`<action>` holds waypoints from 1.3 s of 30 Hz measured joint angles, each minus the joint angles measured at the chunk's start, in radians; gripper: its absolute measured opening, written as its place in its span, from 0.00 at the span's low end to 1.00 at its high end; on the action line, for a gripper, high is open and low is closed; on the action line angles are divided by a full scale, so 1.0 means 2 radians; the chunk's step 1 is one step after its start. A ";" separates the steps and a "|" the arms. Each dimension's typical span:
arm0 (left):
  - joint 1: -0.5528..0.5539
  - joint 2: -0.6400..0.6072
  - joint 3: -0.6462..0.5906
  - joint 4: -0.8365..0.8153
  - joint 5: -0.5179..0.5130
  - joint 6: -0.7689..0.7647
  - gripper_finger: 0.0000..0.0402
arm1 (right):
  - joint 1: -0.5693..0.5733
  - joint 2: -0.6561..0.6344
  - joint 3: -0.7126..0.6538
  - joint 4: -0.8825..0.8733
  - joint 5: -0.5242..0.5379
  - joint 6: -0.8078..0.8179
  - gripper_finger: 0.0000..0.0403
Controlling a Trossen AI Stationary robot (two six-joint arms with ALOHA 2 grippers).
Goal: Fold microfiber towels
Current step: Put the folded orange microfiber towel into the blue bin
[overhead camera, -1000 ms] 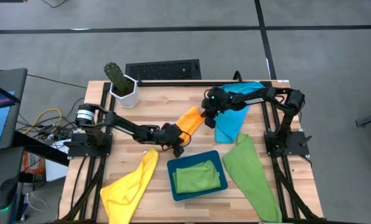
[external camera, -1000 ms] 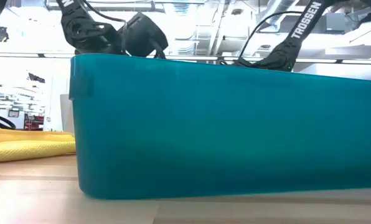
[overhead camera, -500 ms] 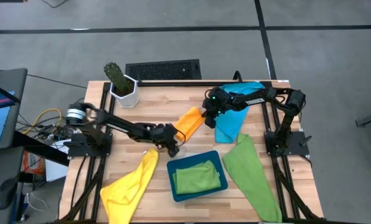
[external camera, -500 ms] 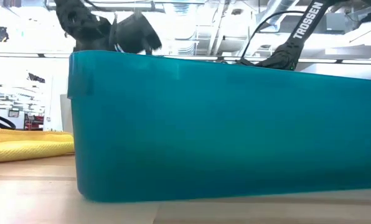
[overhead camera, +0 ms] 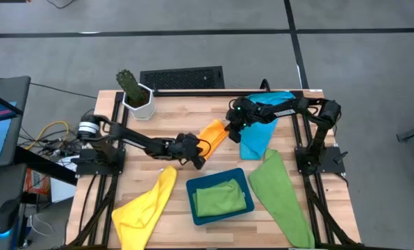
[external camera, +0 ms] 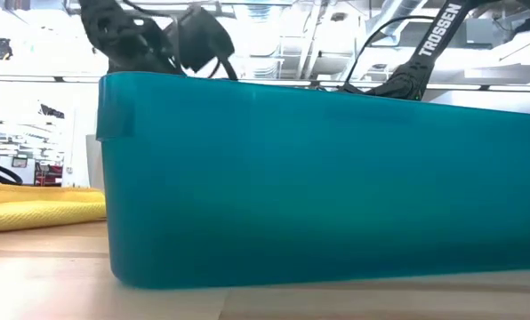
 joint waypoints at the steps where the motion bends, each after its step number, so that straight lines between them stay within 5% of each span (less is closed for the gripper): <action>1: 0.002 0.010 0.002 0.006 0.009 -0.007 0.00 | 0.000 0.000 0.000 0.000 0.000 0.000 0.05; 8: 0.005 0.024 0.002 -0.036 0.087 0.011 0.00 | -0.003 0.000 0.000 0.002 -0.002 0.000 0.04; 17: 0.047 -0.019 0.001 -0.161 0.092 0.061 0.00 | -0.002 0.000 0.000 0.016 -0.002 0.017 0.06; 29: 0.098 -0.125 0.001 -0.157 0.108 0.088 0.00 | 0.003 -0.083 0.000 0.026 -0.002 0.020 0.06; 33: 0.086 -0.138 0.001 -0.155 0.110 0.028 0.00 | 0.017 -0.080 0.001 0.058 -0.002 0.020 0.06; 39: 0.044 -0.137 -0.026 -0.151 0.020 -0.222 0.01 | 0.046 -0.013 0.001 0.108 -0.003 0.031 0.04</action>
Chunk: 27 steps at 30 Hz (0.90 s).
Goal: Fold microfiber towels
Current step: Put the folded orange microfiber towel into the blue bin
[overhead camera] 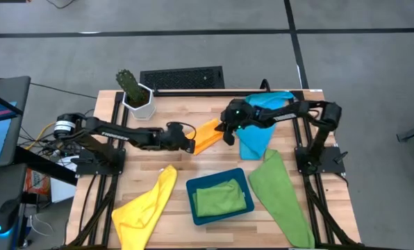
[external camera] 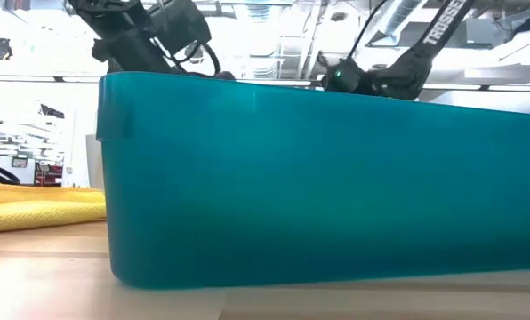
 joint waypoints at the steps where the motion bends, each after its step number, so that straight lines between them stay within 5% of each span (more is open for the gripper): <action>1: -0.007 0.000 -0.004 0.000 -0.006 -0.037 0.03 | 0.001 0.009 0.000 -0.001 0.000 0.006 0.04; 8: -0.050 0.000 -0.007 -0.008 -0.054 -0.201 0.28 | -0.003 0.034 -0.001 -0.013 0.001 0.011 0.04; 16: -0.044 0.054 -0.008 -0.050 0.000 -0.337 0.59 | -0.006 0.034 -0.001 -0.005 0.001 0.013 0.04; 21: -0.034 0.107 -0.002 0.045 0.012 -0.341 0.63 | -0.006 0.034 0.000 -0.006 0.001 0.012 0.04; 27: -0.036 0.103 0.005 0.054 0.003 -0.332 0.62 | -0.005 0.034 0.000 -0.008 0.001 0.012 0.05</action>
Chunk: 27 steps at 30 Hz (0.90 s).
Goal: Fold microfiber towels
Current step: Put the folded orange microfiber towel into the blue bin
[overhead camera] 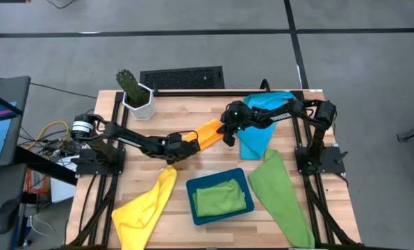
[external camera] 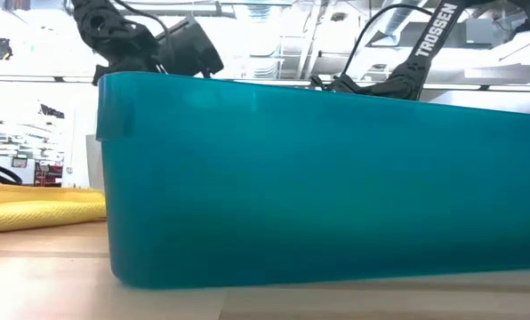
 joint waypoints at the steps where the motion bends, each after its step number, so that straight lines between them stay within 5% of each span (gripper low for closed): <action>1: -0.004 -0.002 0.000 0.002 0.003 0.002 0.62 | 0.000 0.000 0.000 0.000 0.000 -0.001 0.05; 12: -0.004 -0.004 0.000 0.005 -0.102 -0.075 0.61 | 0.000 0.000 0.000 0.002 0.000 -0.005 0.05; 27: 0.006 0.027 0.001 0.022 -0.058 -0.080 0.61 | 0.000 0.000 0.000 0.004 0.000 -0.005 0.05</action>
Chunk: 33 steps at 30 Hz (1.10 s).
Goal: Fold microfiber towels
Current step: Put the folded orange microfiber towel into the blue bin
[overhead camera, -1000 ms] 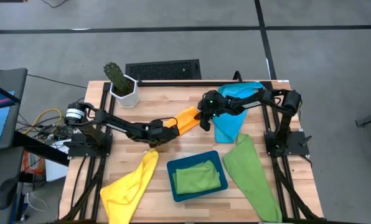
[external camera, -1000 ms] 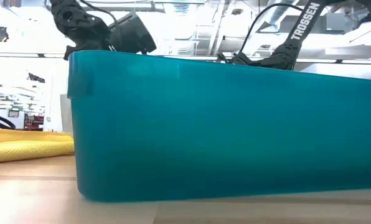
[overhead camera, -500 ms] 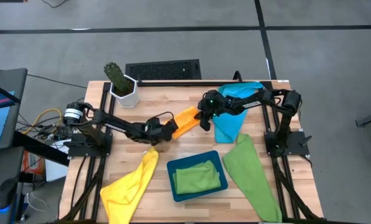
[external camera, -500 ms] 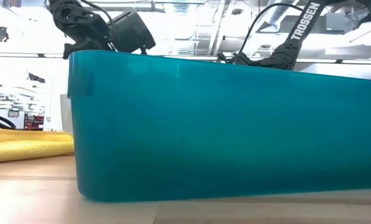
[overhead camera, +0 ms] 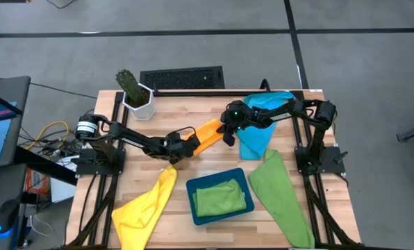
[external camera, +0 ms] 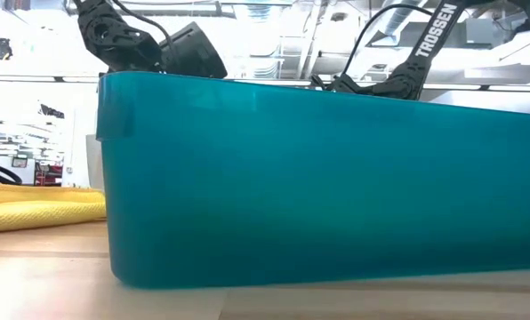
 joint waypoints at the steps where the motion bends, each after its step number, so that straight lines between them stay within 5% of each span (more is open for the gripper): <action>1: 0.002 0.001 0.000 -0.001 0.001 -0.006 0.61 | 0.000 0.000 0.000 0.000 0.000 0.000 0.05; 10: 0.011 0.047 0.002 0.061 0.014 -0.003 0.53 | 0.000 0.000 0.000 0.001 0.000 0.000 0.05; 20: 0.014 0.049 0.002 0.044 0.014 0.019 0.05 | 0.000 -0.002 0.000 -0.002 -0.005 0.004 0.04; 33: 0.032 0.022 0.028 0.085 0.088 0.146 0.01 | -0.047 -0.216 0.000 -0.146 -0.027 0.004 0.05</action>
